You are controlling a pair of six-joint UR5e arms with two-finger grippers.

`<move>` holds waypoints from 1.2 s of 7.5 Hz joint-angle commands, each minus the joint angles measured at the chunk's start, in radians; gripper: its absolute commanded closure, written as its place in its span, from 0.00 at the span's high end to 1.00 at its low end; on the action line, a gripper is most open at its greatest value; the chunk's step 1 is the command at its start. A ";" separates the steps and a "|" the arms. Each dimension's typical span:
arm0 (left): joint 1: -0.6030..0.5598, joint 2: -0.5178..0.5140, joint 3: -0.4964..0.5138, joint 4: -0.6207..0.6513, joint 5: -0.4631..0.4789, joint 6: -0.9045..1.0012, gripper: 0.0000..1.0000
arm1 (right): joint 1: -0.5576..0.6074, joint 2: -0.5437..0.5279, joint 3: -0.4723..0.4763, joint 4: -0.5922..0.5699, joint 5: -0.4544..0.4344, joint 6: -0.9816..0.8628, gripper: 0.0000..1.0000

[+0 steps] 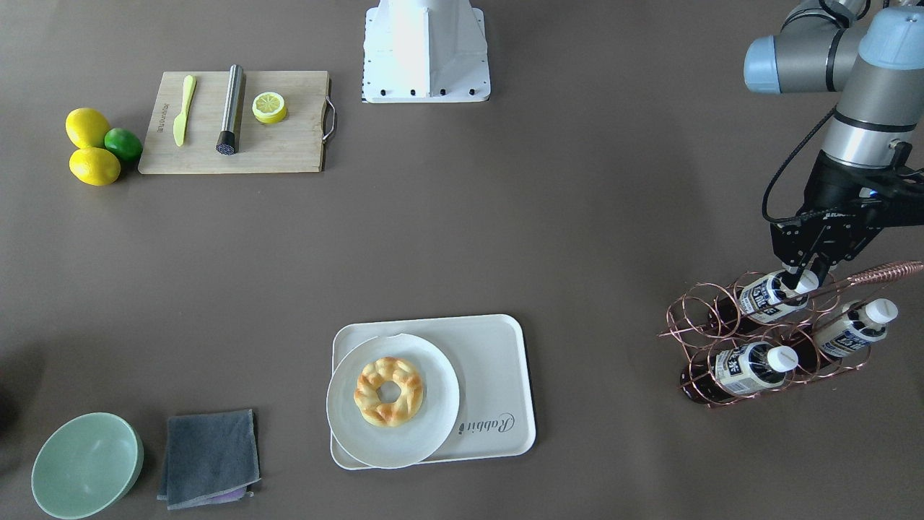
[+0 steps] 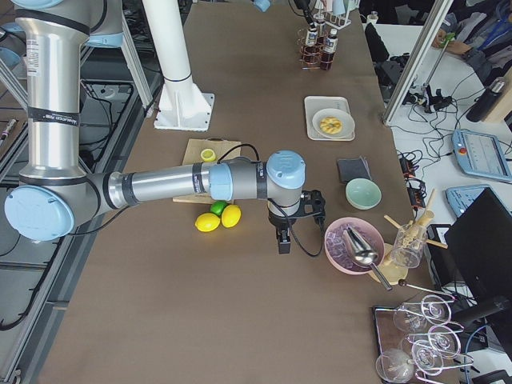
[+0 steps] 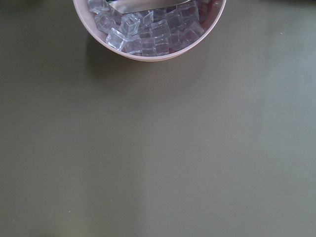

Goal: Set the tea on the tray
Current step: 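Grasp the tea bottle with the left gripper and lift it from the rack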

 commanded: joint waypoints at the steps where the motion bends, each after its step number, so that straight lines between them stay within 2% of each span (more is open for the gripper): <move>1: -0.076 -0.031 -0.008 0.041 -0.103 0.014 0.00 | 0.000 0.000 0.000 0.000 0.001 0.000 1.00; 2: -0.149 -0.043 -0.022 0.058 -0.204 0.065 0.00 | 0.000 0.000 0.000 0.000 0.001 0.000 1.00; 3: -0.179 -0.045 -0.060 0.093 -0.234 0.081 0.00 | 0.000 0.000 -0.001 0.000 0.001 0.000 1.00; 4: -0.181 -0.046 -0.124 0.155 -0.241 0.081 0.00 | -0.002 -0.002 -0.001 0.000 0.001 0.000 1.00; 6: -0.176 -0.051 -0.294 0.366 -0.230 0.110 0.00 | -0.002 -0.008 -0.001 0.000 0.010 0.000 1.00; 8: -0.130 -0.074 -0.373 0.436 -0.230 0.126 0.00 | -0.002 -0.009 0.000 0.000 0.013 0.000 1.00; 9: -0.049 -0.142 -0.385 0.501 -0.191 0.114 0.00 | 0.000 -0.009 0.002 0.000 0.022 0.000 1.00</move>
